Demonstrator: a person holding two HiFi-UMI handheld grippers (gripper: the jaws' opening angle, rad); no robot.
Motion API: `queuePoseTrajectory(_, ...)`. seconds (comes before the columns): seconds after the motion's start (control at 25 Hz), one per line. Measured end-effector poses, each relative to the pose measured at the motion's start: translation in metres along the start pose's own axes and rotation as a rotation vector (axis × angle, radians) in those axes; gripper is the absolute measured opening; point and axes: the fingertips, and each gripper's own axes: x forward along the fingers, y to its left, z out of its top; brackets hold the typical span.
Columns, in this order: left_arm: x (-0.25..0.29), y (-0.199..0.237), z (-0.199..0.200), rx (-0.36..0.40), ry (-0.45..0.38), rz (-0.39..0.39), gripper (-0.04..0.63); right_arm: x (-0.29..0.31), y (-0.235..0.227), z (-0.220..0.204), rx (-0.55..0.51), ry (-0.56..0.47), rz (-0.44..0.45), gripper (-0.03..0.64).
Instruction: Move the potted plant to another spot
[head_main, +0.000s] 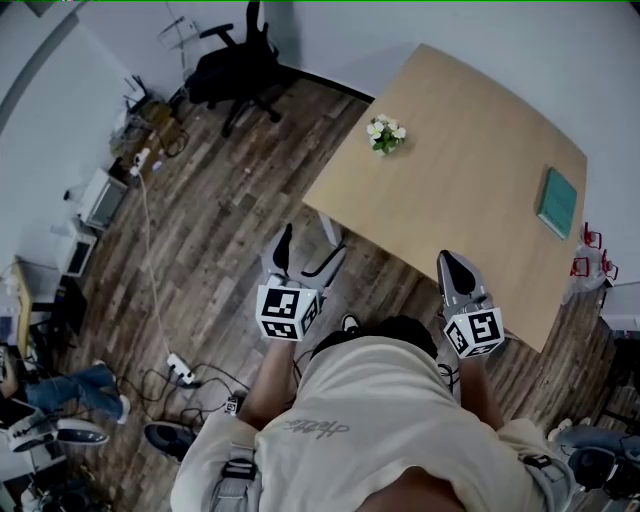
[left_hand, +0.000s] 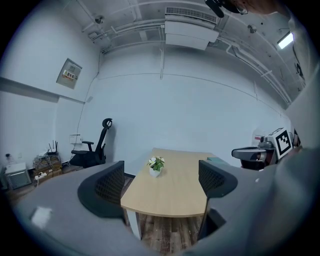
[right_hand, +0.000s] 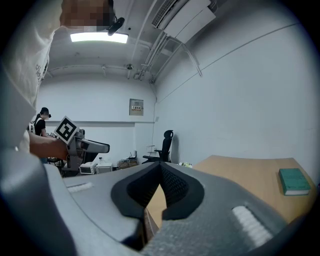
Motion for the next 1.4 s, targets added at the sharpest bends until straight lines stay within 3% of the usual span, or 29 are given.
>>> queuePoseTrajectory(0.36, 0.020, 0.005, -0.002, 0.036, 0.035, 0.013, 0.477, 0.020, -0.010, 0.001, 0.005, 0.024, 0.008, 0.003)
queuePoseTrajectory(0.56, 0.040, 0.013, -0.011, -0.017, 0.067, 0.047, 0.479, 0.036, -0.033, -0.008, 0.031, 0.043, 0.011, 0.003)
queuePoseTrajectory(0.72, 0.067, 0.021, 0.009, -0.005, 0.056, 0.062, 0.478, 0.062, -0.067, 0.007, 0.023, 0.015, 0.008, 0.003)
queuePoseTrajectory(0.96, 0.112, 0.012, 0.020, 0.029, 0.091, 0.036, 0.474, 0.092, -0.100, 0.014, 0.024, -0.014, 0.014, 0.003)
queuePoseTrajectory(1.16, 0.148, -0.001, 0.015, 0.030, 0.143, 0.013, 0.474, 0.103, -0.115, -0.004, 0.031, 0.013, 0.039, 0.003)
queuePoseTrajectory(1.4, 0.179, -0.004, 0.026, 0.074, 0.174, 0.009, 0.471, 0.107, -0.143, -0.023, 0.125, 0.032, 0.035, 0.003)
